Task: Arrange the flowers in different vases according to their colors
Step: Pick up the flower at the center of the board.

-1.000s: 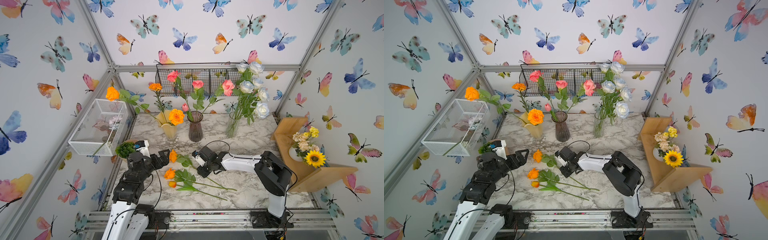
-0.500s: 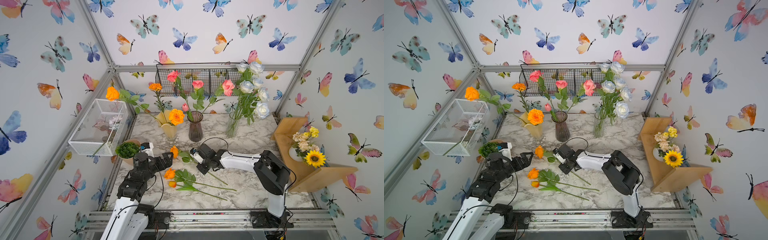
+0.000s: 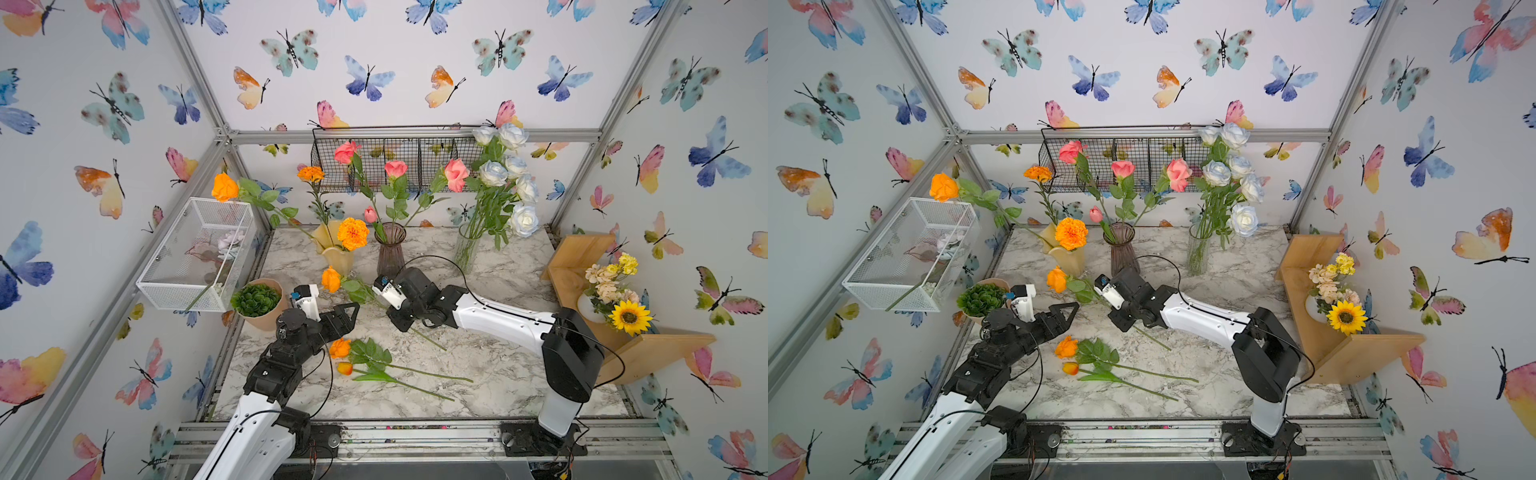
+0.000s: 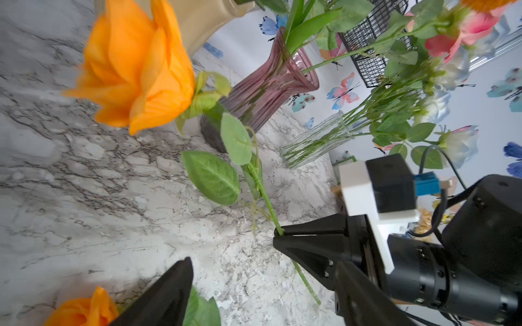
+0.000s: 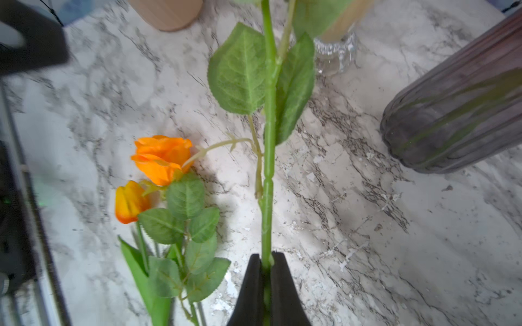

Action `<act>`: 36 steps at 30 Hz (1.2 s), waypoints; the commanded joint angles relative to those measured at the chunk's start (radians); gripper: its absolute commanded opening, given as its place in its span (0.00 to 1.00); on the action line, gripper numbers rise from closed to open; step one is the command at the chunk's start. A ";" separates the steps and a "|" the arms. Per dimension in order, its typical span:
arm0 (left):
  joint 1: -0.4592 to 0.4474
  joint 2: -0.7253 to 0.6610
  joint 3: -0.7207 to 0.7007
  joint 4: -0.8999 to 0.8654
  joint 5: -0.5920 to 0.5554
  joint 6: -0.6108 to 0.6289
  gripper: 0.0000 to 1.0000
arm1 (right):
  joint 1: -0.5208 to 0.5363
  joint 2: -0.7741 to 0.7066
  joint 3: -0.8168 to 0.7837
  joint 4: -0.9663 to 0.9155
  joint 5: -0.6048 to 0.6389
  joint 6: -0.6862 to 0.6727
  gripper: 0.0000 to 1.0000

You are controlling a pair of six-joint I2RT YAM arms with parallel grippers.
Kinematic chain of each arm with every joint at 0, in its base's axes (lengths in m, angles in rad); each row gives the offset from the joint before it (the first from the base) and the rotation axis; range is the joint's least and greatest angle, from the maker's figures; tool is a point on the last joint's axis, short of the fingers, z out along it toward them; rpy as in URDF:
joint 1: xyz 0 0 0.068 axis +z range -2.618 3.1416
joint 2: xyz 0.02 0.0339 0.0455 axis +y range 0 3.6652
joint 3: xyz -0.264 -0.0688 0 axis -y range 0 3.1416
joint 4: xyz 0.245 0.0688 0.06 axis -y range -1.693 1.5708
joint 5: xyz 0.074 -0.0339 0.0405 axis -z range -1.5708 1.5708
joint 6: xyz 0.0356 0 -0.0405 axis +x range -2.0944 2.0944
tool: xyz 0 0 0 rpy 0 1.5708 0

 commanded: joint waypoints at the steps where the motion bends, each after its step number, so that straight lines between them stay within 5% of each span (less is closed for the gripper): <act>1: -0.029 -0.002 0.014 0.110 0.042 -0.064 0.80 | 0.008 -0.058 0.007 0.026 -0.117 0.059 0.02; 10: -0.131 0.024 0.020 0.120 -0.024 -0.063 0.73 | 0.009 -0.116 0.011 0.044 -0.225 0.101 0.02; 28: -0.141 0.104 0.025 0.244 -0.016 -0.117 0.28 | 0.034 -0.143 0.009 0.057 -0.225 0.108 0.02; 36: -0.141 0.113 0.028 0.272 0.002 -0.127 0.26 | 0.039 -0.153 -0.003 0.065 -0.218 0.109 0.02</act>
